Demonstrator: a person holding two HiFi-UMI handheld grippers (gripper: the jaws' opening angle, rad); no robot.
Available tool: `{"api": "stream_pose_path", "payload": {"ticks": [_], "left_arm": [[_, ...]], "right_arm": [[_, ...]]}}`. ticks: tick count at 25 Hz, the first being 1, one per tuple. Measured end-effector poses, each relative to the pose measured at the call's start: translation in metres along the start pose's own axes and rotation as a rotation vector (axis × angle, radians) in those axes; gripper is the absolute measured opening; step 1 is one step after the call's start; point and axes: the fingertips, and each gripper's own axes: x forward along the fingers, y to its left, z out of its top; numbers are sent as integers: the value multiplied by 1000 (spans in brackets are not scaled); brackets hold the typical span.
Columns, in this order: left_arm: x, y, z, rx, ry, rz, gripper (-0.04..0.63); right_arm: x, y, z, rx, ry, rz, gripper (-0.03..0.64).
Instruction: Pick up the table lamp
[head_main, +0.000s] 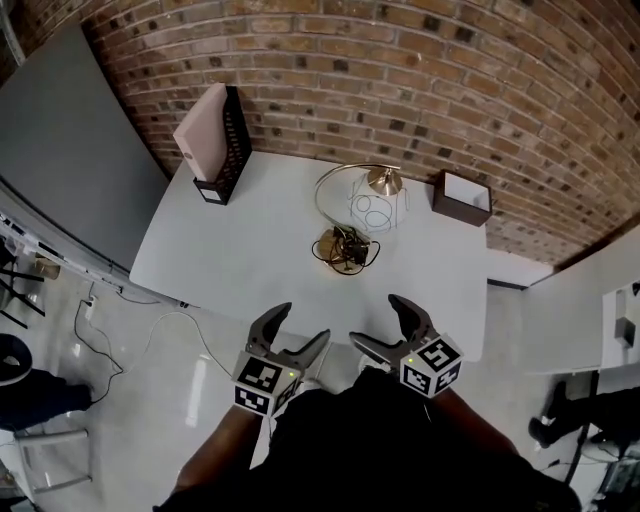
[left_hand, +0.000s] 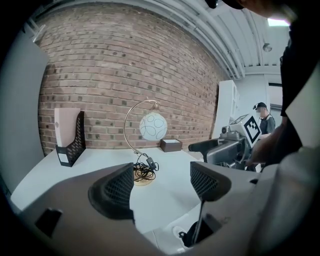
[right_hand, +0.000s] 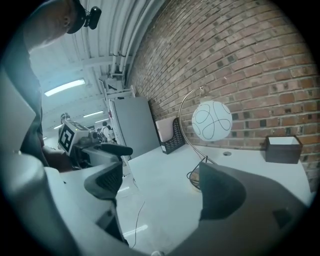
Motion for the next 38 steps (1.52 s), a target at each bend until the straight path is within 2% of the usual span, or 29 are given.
{"api": "stream_pose_path", "payload": {"ticks": [5, 15, 24, 29, 32, 36, 38], "left_arm": [[21, 10, 14, -22, -1, 20, 353], [64, 25, 48, -42, -29, 128, 353], [86, 29, 39, -80, 7, 237, 353], [89, 41, 36, -66, 32, 208, 353], [94, 58, 44, -55, 28, 178, 353], [98, 80, 59, 24, 21, 131, 353], [101, 92, 61, 34, 25, 107, 353]], "right_arm": [[2, -28, 12, 0, -5, 2, 482], [9, -89, 29, -23, 4, 60, 469], [14, -131, 14, -50, 49, 106, 454], [25, -144, 9, -24, 36, 51, 448], [33, -162, 10, -25, 31, -32, 447], [36, -180, 10, 15, 13, -151, 437], [41, -186, 7, 18, 14, -197, 433]]}}
